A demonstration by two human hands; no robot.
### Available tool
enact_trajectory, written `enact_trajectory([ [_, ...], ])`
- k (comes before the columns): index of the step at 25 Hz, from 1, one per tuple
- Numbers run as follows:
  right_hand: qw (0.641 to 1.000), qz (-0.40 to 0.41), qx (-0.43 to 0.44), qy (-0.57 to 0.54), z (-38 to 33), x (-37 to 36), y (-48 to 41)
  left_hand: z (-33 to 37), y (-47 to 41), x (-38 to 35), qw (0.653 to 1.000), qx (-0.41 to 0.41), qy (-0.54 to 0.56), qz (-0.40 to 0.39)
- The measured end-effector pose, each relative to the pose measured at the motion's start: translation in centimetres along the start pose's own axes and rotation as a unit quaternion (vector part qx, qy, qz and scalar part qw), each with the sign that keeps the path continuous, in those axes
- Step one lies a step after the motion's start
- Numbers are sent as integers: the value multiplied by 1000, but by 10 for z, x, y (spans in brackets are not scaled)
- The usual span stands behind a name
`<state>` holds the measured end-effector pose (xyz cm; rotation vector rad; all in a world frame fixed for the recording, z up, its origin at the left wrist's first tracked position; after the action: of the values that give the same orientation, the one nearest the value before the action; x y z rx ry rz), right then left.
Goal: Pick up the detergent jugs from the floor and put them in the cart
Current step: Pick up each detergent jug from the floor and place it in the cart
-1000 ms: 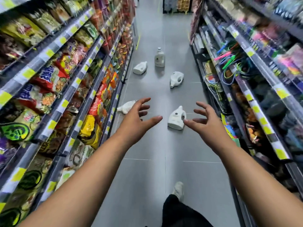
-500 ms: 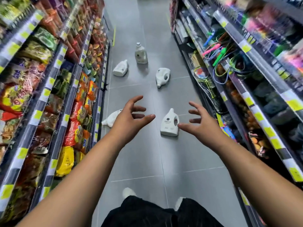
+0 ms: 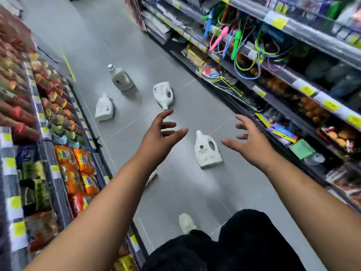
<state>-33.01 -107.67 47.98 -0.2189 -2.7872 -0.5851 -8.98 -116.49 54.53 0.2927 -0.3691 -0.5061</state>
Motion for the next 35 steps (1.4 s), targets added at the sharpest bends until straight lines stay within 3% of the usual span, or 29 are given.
enact_trajectory([
  [4,998,30,-45,-10,26,-14,-46,-16,-75,7,999,8,-21,-43],
  [9,995,46,-94,5,71,-12,-113,-40,-174,-13,999,-8,-30,-41],
  [14,991,59,-115,23,126,-18,-182,-101,-263,-38,997,2,-37,-65],
  [19,988,76,-131,13,207,-53,-251,-188,-345,-58,995,16,-53,-79],
  [28,972,113,-206,-2,423,-165,-348,-403,-471,-101,983,44,-95,-152],
  [35,962,36,-242,123,576,-222,-421,-586,-552,-147,946,145,-174,-230],
])
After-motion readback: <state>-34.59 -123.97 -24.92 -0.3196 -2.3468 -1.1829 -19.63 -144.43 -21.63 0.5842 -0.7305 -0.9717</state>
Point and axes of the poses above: each hand's wrist, its own y-axis away from the middle knuckle, its own x-axis out of the back of the hand, z = x × y, the point moved 8 cm from there along -y, towards the middle knuckle, and after that the axes turned 9 degrees about -z, right-handed, at the moved point
